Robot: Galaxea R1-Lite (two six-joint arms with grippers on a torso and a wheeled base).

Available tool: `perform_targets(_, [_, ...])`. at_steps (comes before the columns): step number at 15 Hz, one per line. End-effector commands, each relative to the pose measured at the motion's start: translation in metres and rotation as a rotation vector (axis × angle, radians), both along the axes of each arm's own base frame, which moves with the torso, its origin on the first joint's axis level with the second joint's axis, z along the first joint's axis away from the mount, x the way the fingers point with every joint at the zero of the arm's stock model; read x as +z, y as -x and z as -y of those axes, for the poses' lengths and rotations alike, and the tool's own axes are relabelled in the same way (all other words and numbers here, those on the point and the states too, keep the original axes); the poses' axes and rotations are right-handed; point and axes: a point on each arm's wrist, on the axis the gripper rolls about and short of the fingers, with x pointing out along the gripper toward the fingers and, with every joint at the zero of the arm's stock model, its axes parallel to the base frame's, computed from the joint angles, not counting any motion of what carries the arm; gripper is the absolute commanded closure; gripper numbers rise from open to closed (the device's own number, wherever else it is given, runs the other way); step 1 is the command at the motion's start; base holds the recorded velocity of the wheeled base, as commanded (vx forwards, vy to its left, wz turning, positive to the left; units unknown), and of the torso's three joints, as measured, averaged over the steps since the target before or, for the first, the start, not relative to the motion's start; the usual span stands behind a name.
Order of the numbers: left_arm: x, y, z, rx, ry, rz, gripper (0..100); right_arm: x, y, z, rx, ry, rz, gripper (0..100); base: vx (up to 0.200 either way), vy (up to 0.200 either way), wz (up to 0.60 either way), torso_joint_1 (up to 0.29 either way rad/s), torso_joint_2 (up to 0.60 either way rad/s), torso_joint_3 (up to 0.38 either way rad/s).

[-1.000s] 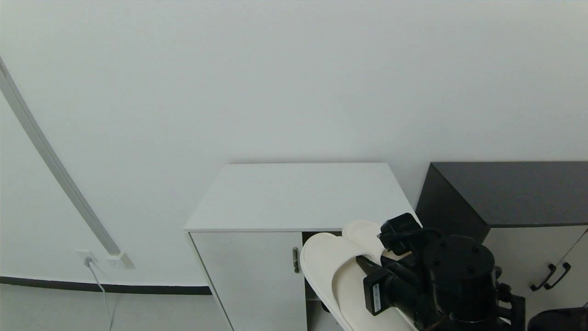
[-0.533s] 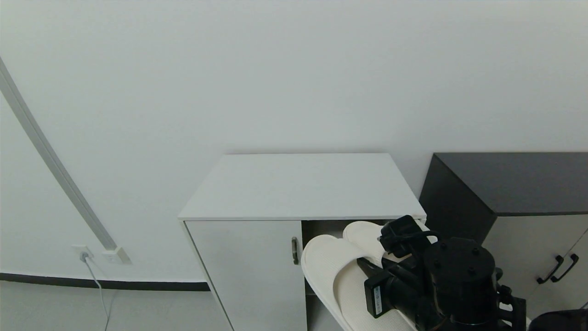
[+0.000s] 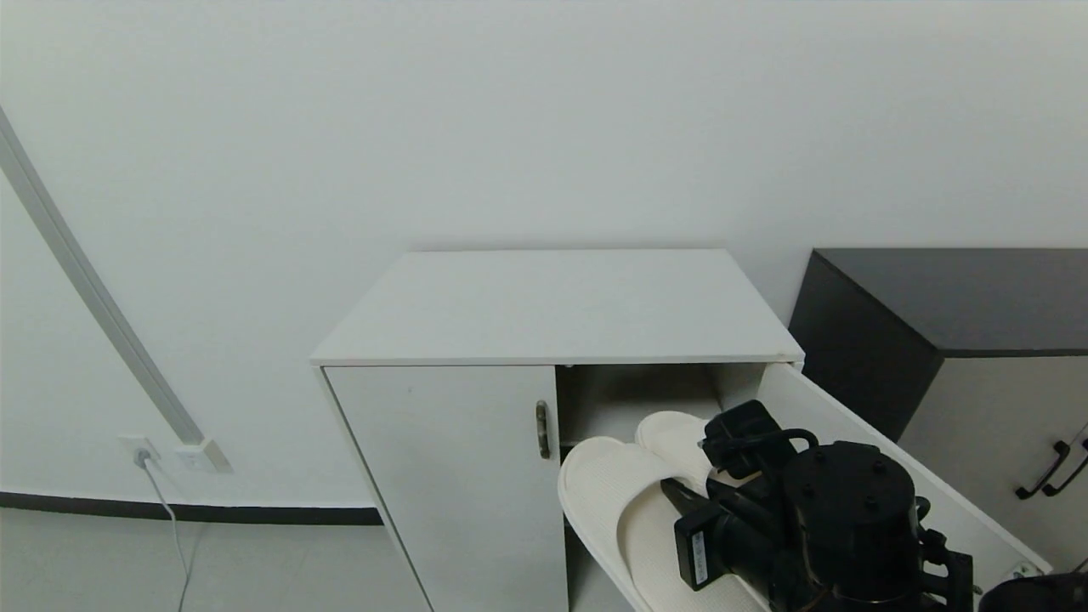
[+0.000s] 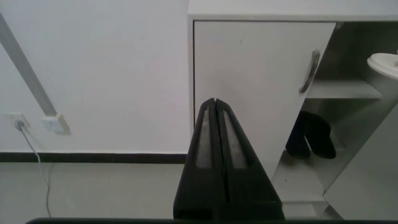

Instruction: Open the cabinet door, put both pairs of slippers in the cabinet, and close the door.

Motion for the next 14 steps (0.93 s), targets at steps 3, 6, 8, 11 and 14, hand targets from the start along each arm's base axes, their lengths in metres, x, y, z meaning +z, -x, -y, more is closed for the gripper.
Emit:
perform_targets(3, [0.0000, 0.0000, 0.0000, 0.001, 0.000, 0.000, 100, -0.0005, 0.0002, -0.0004, 0.001, 0.001, -0.001, 100, 0.000, 0.000, 0.00, -0.209, 0.53, 0.320])
perform_targets(6, [0.0000, 0.0000, 0.0000, 0.001, 0.000, 0.000, 100, -0.0025, -0.0004, -0.0011, 0.002, 0.008, -0.004, 100, 0.000, 0.000, 0.00, -0.194, 0.52, 0.328])
perform_targets(8, [0.0000, 0.0000, 0.0000, 0.001, 0.000, 0.000, 100, -0.0035, -0.0002, -0.0008, 0.000, 0.010, -0.006, 100, 0.000, 0.000, 0.00, -0.181, 0.50, 0.322])
perform_targets(11, [0.0000, 0.0000, 0.0000, 0.001, 0.000, 0.000, 100, -0.0032, 0.0000, -0.0005, 0.003, 0.009, 0.003, 100, 0.000, 0.000, 0.00, -0.163, 0.48, 0.320])
perform_targets(14, [0.0000, 0.0000, 0.0000, 0.001, 0.000, 0.000, 100, -0.0032, 0.0000, -0.0006, 0.004, 0.008, 0.007, 100, 0.000, 0.000, 0.00, -0.139, 0.47, 0.331])
